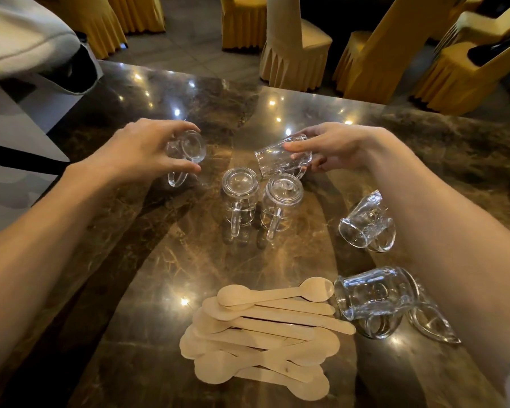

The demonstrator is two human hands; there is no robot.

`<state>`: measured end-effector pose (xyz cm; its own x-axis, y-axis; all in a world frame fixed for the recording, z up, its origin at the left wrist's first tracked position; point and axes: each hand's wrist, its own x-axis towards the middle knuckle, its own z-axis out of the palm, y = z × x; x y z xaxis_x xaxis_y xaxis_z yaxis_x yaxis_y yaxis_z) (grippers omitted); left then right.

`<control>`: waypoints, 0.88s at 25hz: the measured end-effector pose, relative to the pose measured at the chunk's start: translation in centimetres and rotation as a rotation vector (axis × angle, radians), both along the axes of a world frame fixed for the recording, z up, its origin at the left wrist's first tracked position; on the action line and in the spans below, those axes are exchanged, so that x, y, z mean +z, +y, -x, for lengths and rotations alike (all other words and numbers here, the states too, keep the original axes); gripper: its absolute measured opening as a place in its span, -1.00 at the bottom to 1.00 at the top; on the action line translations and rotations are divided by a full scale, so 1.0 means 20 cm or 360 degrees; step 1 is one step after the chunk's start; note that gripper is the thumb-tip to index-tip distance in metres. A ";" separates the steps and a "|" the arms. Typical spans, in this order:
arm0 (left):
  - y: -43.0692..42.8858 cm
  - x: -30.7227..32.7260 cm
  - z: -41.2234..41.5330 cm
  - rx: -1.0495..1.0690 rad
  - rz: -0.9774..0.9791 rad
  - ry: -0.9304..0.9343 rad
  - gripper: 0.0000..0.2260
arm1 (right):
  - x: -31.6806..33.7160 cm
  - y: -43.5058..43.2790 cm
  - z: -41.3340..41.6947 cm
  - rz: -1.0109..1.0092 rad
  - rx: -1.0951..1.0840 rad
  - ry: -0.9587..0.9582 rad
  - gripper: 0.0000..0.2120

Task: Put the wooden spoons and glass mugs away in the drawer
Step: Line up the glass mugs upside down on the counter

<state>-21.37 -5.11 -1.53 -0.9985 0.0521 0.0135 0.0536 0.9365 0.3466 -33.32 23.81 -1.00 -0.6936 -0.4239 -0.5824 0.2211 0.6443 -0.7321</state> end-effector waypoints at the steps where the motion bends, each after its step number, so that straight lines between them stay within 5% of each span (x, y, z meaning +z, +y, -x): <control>1: -0.01 0.01 -0.01 0.0045 -0.0154 -0.0021 -0.32 | 0.01 0.02 0.00 0.0034 -0.0008 -0.0036 -0.56; 5: -0.01 0.01 -0.04 0.0151 -0.0646 -0.0030 -0.39 | 0.02 0.05 -0.02 0.0064 -0.0073 0.0034 -0.37; 11: -0.03 -0.06 -0.10 0.0244 -0.1221 -0.0080 -0.47 | 0.08 0.04 -0.09 -0.0262 0.0022 0.0731 -0.26; 22: 0.02 -0.05 -0.18 0.0053 -0.1242 -0.0137 -0.51 | 0.14 0.13 -0.37 -0.0619 -0.0003 0.1341 -0.28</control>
<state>-17.74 -4.71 -2.50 -0.9986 0.0294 -0.0438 -0.0273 0.4210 0.9066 -25.90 26.46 1.79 -0.9530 -0.3028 0.0134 -0.2845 0.8784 -0.3841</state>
